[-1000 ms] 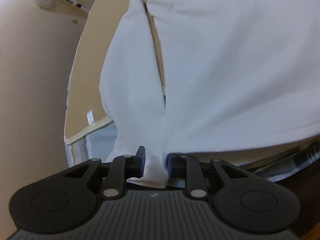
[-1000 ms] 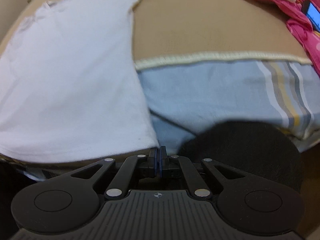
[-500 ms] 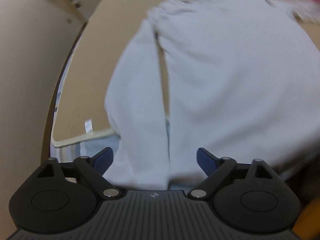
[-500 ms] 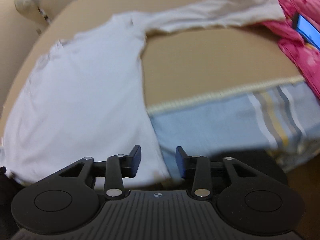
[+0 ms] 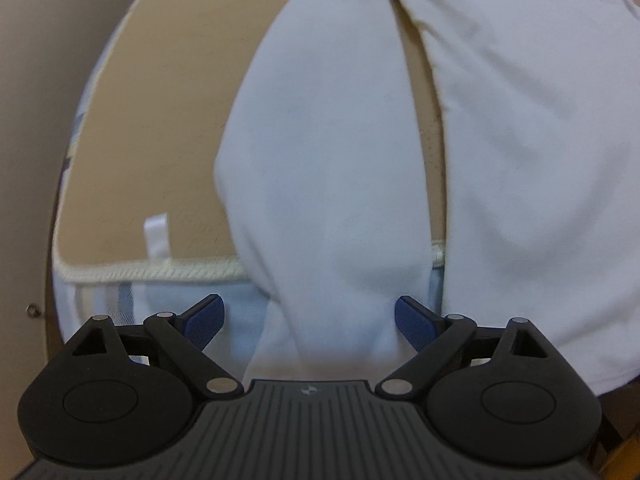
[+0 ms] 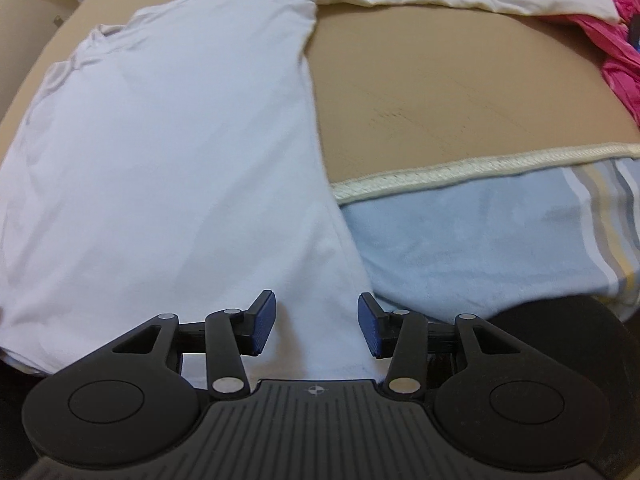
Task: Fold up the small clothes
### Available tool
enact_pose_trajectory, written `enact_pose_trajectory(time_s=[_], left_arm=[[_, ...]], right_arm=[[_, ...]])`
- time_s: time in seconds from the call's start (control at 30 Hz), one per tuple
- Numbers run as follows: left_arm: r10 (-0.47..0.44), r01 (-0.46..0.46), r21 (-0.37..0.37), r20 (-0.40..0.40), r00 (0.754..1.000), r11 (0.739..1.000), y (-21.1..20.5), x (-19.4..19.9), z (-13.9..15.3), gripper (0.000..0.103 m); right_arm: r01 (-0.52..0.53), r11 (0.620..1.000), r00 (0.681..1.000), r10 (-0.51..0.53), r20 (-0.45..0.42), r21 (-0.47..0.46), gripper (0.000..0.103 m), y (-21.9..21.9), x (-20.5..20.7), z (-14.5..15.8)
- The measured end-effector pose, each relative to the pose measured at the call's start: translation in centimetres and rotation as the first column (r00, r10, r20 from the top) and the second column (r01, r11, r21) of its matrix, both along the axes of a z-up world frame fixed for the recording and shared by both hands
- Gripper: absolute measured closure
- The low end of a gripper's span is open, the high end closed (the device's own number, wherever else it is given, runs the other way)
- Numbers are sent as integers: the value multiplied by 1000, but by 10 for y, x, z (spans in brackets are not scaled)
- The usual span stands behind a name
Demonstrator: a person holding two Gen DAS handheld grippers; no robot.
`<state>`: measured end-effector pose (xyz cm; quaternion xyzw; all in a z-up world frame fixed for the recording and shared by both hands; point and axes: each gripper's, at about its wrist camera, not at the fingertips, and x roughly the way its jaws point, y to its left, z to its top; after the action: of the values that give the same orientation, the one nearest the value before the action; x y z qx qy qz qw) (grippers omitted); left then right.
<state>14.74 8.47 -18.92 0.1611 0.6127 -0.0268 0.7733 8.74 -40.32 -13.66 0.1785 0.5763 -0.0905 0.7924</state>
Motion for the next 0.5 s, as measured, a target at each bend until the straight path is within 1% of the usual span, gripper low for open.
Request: enact_pose_trajectory(time_s=[0.03,0.07,0.1,0.13,0.17,0.2,0.23,0.3,0.37,0.4,0.43,0.47,0.5], left_arm=[[-14,14,-12,-4,1000,1000,-1,2,1,17],[-33,32,-38,-16,999,999,-1,5,1,27],[-47,44,-81,-38,998,996,-2,7,3,52],[-46,41,-102,-49,998,994,-2,10,8,83],[-39,33,-102,-54,998,994,-1,13,13,95],[-22,15,-113,-60,998,994,3,17,19,95],[7,-15,-139,-53,999,990,11,22,29,95],[64,-63,-165,0,998,984,34,31,52,95],[160,-146,-184,64,985,972,70,47,78,95],[232,-210,-186,102,967,960,94,59,90,94],[331,-305,-183,134,934,935,123,73,99,92],[450,-421,-189,150,880,887,152,89,105,88],[567,-536,-200,157,808,820,183,99,107,82]], right_arm=[[2,1000,1000,-2,-7,-2,55,2,1,0],[4,1000,1000,-4,-15,-5,55,4,3,0],[4,1000,1000,-4,-20,-9,55,7,6,2],[1,1000,1000,-1,-22,-14,55,11,9,3],[-9,1000,1000,9,-22,-19,55,14,10,4],[-21,1000,1000,20,-21,-24,55,17,12,5],[-35,999,999,34,-20,-32,55,22,14,7],[-58,997,998,58,-16,-51,55,28,17,10],[-81,994,997,80,-13,-68,55,35,20,13],[-87,993,996,87,-13,-73,55,36,20,14],[-94,993,996,93,-15,-76,55,38,22,15],[-99,992,995,97,-18,-78,55,41,24,13],[-105,991,994,103,-24,-80,55,43,26,13]])
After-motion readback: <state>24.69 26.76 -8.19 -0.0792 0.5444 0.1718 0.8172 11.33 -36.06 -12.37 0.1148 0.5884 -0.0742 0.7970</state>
